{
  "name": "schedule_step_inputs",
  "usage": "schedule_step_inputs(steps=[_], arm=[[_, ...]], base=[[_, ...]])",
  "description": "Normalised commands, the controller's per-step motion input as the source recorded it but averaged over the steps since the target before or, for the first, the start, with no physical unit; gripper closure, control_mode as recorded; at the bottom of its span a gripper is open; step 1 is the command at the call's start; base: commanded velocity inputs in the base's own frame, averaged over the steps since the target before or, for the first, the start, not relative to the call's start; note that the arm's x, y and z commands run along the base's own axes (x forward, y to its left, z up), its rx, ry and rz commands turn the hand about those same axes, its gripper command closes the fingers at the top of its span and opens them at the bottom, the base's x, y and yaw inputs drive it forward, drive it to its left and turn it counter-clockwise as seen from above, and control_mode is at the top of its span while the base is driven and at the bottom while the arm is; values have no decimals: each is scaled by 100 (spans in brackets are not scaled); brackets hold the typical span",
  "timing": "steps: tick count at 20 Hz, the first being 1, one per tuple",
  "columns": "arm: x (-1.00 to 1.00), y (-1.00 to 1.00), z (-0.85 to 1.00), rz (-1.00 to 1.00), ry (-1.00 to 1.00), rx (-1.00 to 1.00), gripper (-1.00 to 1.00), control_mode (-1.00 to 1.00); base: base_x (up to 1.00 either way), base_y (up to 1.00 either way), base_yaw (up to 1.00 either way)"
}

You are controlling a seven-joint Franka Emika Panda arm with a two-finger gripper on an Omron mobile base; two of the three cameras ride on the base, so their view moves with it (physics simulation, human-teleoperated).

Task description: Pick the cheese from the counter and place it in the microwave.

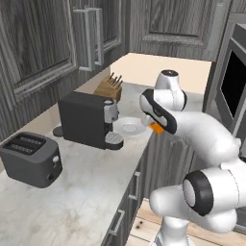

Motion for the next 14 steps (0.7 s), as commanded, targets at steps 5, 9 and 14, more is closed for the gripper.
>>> schedule_step_inputs(steps=[5, 9, 14], arm=[[-100, 0, 81, -31, 0, 0, 100, -100], [-100, 6, 54, -33, -5, -1, 100, -100], [-100, 4, 56, -29, -1, 0, 100, -100]], base=[[0, 0, 0], [0, 0, 0], [0, 0, 0]])
